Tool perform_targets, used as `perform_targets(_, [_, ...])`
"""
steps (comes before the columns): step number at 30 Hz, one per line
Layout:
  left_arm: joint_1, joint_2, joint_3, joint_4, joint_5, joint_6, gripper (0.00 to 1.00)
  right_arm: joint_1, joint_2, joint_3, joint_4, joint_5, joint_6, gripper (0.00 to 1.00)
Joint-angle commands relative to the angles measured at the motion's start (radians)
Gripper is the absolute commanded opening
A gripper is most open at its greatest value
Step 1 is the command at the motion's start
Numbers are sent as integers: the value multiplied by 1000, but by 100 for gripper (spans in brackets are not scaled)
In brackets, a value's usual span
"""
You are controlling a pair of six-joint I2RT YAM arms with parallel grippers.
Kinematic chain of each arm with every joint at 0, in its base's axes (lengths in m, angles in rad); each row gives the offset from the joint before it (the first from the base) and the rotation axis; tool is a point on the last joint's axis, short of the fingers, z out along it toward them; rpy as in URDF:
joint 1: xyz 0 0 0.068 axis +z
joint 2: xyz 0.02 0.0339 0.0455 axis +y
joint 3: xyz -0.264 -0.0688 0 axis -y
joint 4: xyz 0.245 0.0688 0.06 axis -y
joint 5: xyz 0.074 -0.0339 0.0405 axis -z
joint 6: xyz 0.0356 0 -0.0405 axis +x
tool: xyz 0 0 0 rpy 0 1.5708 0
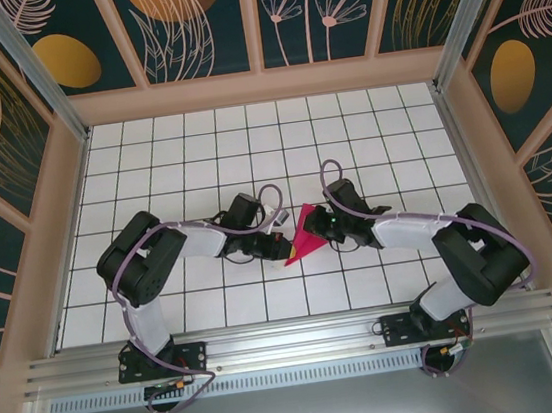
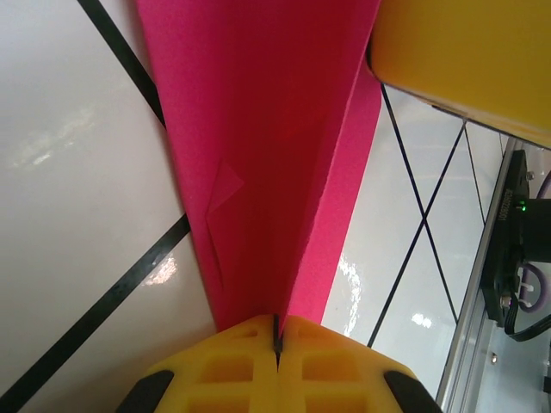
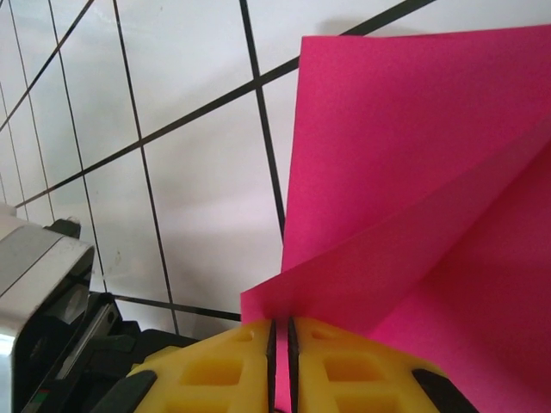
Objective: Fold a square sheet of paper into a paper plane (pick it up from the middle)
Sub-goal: Fourth fold the wing at the center of the table.
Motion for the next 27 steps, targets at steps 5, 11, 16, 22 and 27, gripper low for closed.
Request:
perform_targets(5, [-43,115,15,-80,-32,36,0,-3,62,17,40,-18,1,16])
perform_targets(11, [-42,125,28,-102,-33,38,0,-10,101,44,30,-8,-14,16])
perform_targets(16, [-42,125,30,-109,-42,39,0,-13,82,38,69,-33,-14,16])
perform_targets(22, [-42,118,22,-91,-58,13,0,-16,130,59,50,-42,-32,15])
perform_targets(27, [-43,104,11,-79,-67,1,0,-29,182,68,81,-67,-43,15])
